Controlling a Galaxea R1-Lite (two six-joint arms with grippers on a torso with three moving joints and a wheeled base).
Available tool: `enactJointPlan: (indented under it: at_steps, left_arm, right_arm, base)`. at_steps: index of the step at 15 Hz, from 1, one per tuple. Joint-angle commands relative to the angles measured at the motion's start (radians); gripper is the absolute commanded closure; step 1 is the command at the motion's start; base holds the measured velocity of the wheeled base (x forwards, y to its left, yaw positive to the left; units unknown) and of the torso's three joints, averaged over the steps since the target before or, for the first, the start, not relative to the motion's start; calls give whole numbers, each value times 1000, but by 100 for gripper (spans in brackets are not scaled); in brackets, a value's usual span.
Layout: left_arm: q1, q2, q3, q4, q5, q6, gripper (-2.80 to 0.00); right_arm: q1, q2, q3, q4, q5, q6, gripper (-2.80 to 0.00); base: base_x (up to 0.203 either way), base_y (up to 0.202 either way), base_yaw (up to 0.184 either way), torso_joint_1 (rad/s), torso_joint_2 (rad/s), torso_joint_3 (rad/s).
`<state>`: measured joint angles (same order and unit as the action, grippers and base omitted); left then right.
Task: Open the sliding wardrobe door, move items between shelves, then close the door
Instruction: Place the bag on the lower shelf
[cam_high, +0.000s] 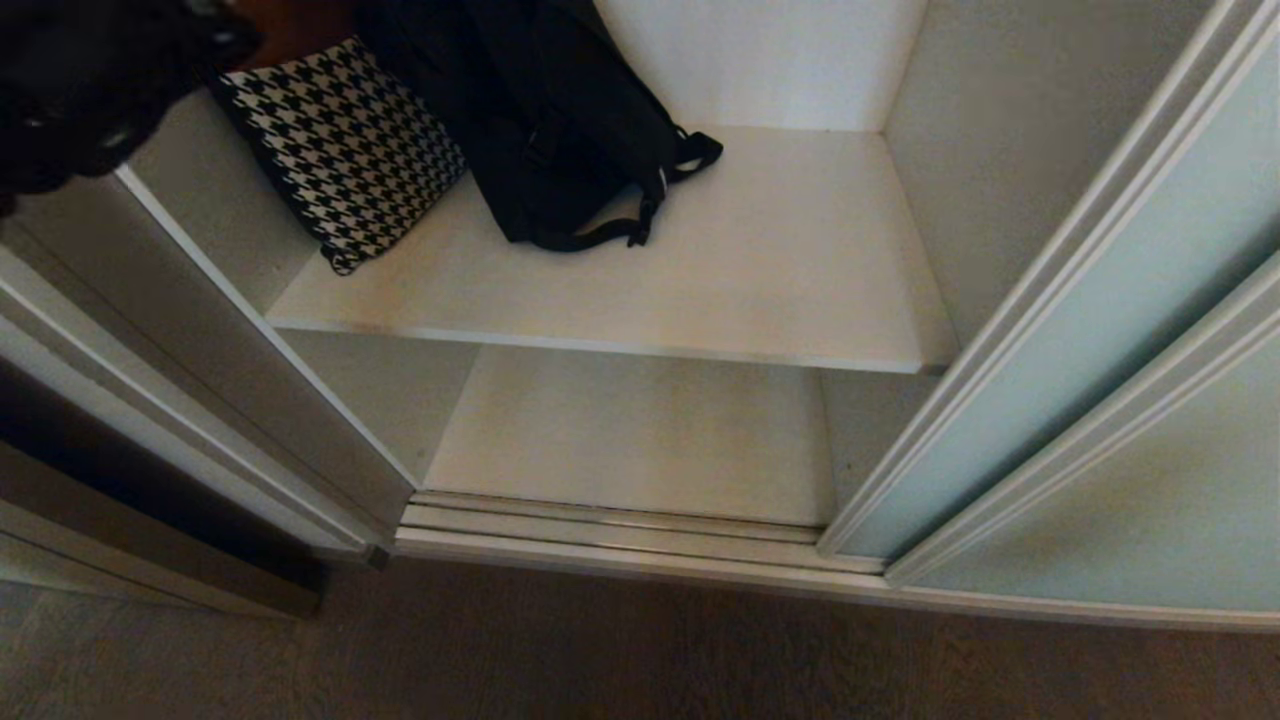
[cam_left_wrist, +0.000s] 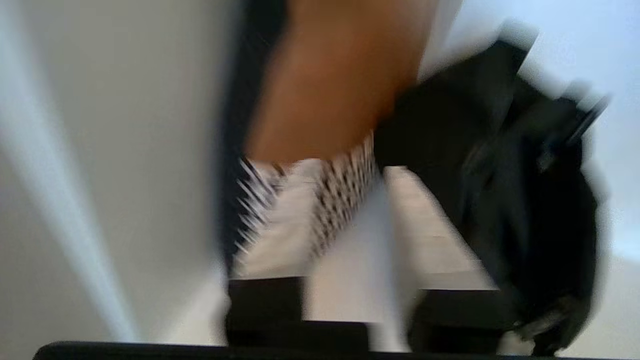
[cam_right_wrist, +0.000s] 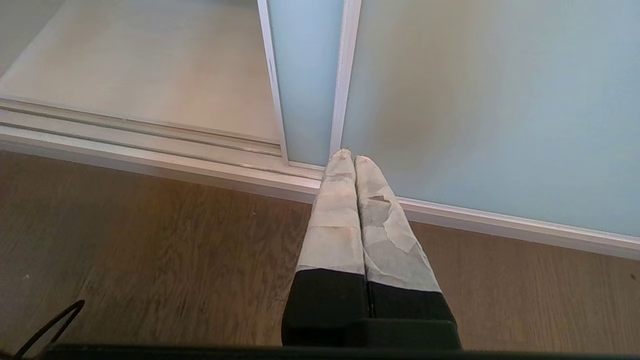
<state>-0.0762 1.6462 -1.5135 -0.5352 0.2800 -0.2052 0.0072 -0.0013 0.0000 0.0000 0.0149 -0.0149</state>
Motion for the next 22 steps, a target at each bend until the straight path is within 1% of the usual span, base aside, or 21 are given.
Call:
enactJointPlan:
  at_steps: [1, 3, 5, 8, 11, 12, 13, 14, 17, 19, 21, 22]
  left_arm:
    - [-38, 137, -54, -11, 3, -30, -280]
    - [-75, 178, -73, -16, 3, -115, -280]
    - [-98, 225, -88, -28, 2, -138, -280]
    - [-104, 314, -182, -61, 2, -143, -280]
    - [-107, 427, -342, -64, 0, -142, -280]
    - [-108, 467, -396, -64, -4, -142, -280]
    - [-109, 497, -420, -69, -31, -140, -280]
    - [-110, 519, -425, -88, -65, -139, -280]
    - [-117, 573, -426, -182, -123, -139, -280]
    - [-117, 569, -427, -204, -129, -140, -280]
    - [-117, 569, -427, -252, -164, -137, -280]
    - [-117, 570, -427, -297, -183, -134, -280]
  right_arm:
    - [0, -2, 2, 0, 0, 0, 0]
    - [0, -2, 2, 0, 0, 0, 0]
    - [0, -2, 2, 0, 0, 0, 0]
    - [0, -2, 2, 0, 0, 0, 0]
    - [0, -2, 2, 0, 0, 0, 0]
    - [0, -2, 2, 0, 0, 0, 0]
    - [0, -2, 2, 0, 0, 0, 0]
    - [0, -2, 2, 0, 0, 0, 0]
    - [0, -2, 2, 0, 0, 0, 0]
    - [0, -2, 2, 0, 0, 0, 0]
    - [0, -2, 2, 0, 0, 0, 0]
    - [0, -2, 2, 0, 0, 0, 0]
  base:
    - [0, 0, 0, 0, 0, 0]
    - [0, 0, 0, 0, 0, 0]
    - [0, 0, 0, 0, 0, 0]
    - [0, 0, 0, 0, 0, 0]
    - [0, 0, 0, 0, 0, 0]
    - [0, 0, 0, 0, 0, 0]
    - [0, 0, 0, 0, 0, 0]
    - [0, 0, 0, 0, 0, 0]
    - [0, 0, 0, 0, 0, 0]
    - [0, 0, 0, 0, 0, 0]
    - [0, 0, 0, 0, 0, 0]
    - [0, 0, 0, 0, 0, 0]
